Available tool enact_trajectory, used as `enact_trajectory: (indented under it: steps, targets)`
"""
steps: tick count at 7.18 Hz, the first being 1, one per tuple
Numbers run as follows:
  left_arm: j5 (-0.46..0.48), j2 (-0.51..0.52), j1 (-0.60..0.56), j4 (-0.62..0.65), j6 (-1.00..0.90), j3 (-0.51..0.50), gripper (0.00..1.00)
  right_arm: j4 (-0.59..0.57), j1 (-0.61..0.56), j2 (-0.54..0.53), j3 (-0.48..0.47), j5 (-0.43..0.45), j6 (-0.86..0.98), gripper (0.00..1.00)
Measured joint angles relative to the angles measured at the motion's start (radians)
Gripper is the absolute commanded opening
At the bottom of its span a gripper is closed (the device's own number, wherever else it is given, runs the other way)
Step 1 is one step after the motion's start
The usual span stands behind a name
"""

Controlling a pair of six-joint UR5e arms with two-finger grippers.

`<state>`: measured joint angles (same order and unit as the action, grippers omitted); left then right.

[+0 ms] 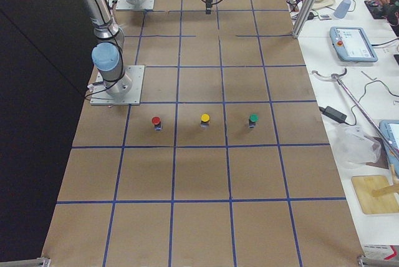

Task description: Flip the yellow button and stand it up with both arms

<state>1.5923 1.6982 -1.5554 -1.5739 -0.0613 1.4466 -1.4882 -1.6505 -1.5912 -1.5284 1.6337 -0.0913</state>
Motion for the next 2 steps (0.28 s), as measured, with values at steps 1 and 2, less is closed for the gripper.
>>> enact_trajectory:
  steps: [1,2]
  targets:
    - [0.000,0.000,0.000,0.000,0.000,0.000,1.00,0.002,0.003,0.001,0.000,-0.002,0.005,1.00]
    - [0.000,0.000,0.000,0.000,0.000,0.000,1.00,0.003,0.005,0.001,0.000,-0.002,0.008,1.00]
